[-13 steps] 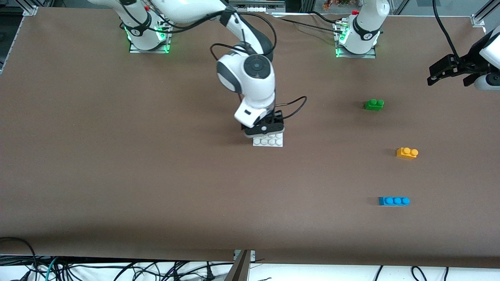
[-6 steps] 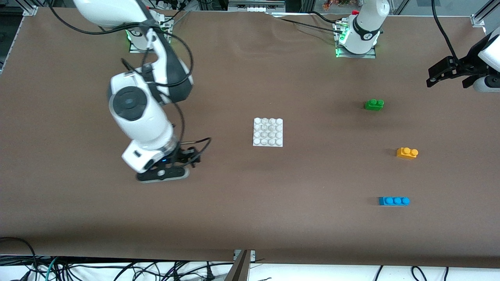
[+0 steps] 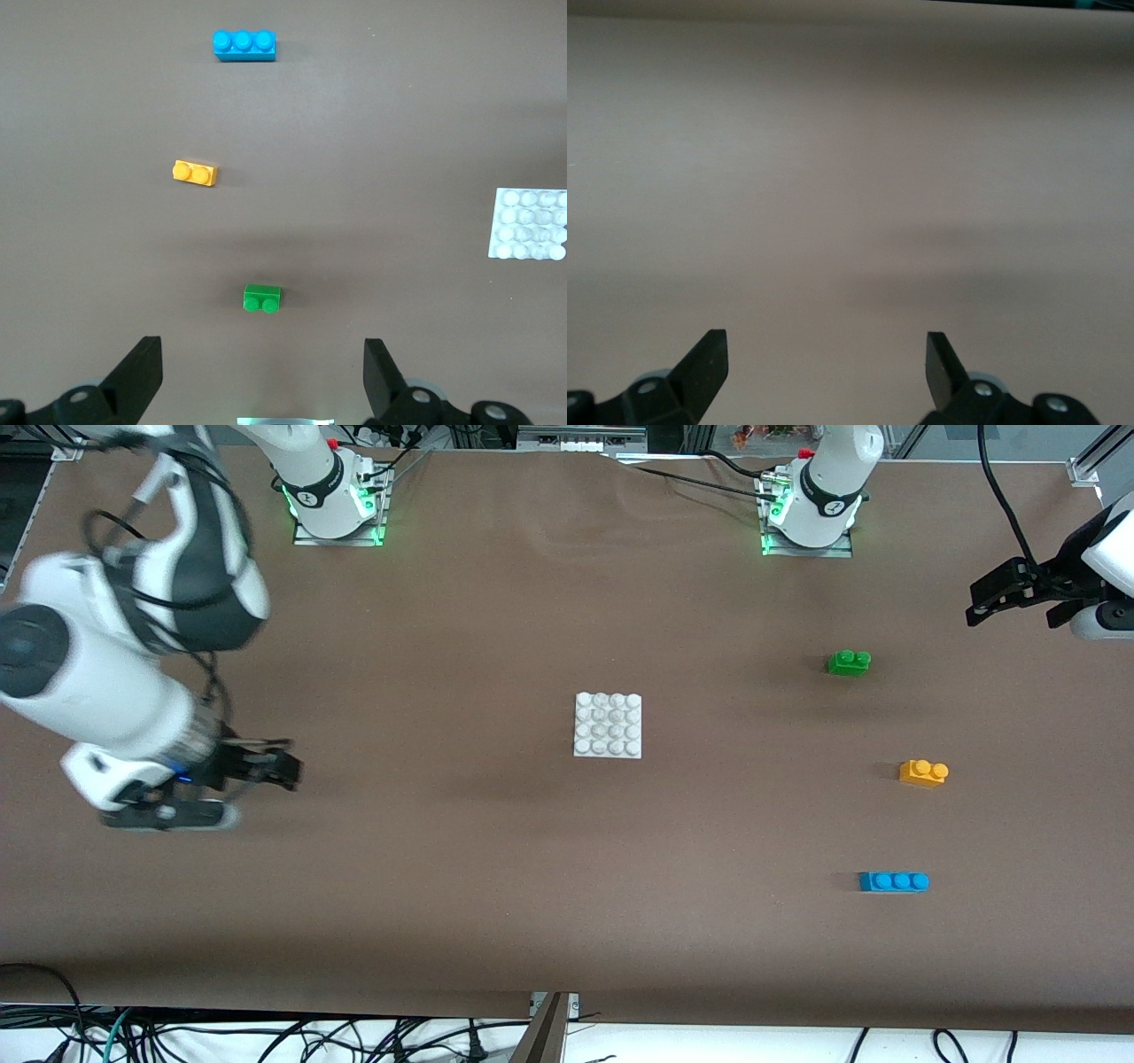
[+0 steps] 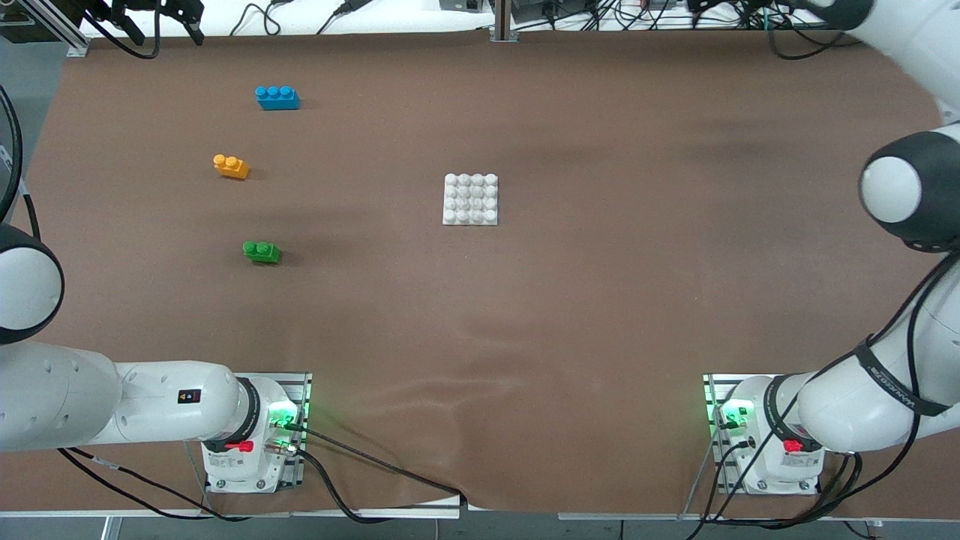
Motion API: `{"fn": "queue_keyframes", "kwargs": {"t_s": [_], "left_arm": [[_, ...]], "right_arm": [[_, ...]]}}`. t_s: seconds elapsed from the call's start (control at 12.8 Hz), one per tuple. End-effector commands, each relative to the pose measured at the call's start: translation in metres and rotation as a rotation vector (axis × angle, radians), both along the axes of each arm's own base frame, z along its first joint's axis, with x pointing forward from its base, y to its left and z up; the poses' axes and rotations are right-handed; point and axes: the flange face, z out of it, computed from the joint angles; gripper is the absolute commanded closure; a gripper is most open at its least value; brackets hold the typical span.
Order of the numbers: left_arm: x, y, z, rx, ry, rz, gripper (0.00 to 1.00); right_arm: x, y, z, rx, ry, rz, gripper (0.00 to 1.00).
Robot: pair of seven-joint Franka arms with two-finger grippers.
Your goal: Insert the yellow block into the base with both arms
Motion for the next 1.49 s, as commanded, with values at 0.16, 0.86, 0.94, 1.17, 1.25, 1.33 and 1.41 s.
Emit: {"fn": "queue_keyframes", "kwargs": {"t_s": [0.16, 0.86, 0.94, 1.17, 1.25, 1.33, 1.41], "left_arm": [[0.014, 0.003, -0.050, -0.007, -0.007, -0.007, 0.00], [-0.009, 0.012, -0.033, 0.004, -0.025, 0.001, 0.00], [-0.010, 0.016, -0.030, -0.001, -0.030, 0.009, 0.00], [-0.011, 0.019, -0.028, -0.006, -0.034, 0.016, 0.00], [-0.011, 0.021, -0.028, -0.006, -0.034, 0.021, 0.00], [-0.011, 0.022, -0.026, -0.006, -0.037, 0.022, 0.00], [-0.011, 0.022, -0.025, -0.006, -0.034, 0.022, 0.00]], "right_arm": [[-0.061, -0.095, 0.071, 0.035, -0.052, -0.127, 0.01], [-0.100, -0.158, 0.100, 0.009, -0.010, -0.008, 0.01], [-0.101, -0.159, 0.098, 0.020, 0.014, -0.014, 0.01], [-0.100, -0.156, 0.100, 0.014, 0.011, -0.010, 0.01], [-0.099, -0.155, 0.106, 0.011, -0.001, -0.008, 0.01], [-0.096, -0.152, 0.103, 0.009, 0.003, -0.002, 0.01], [-0.096, -0.151, 0.104, 0.010, 0.001, -0.002, 0.01]]}}
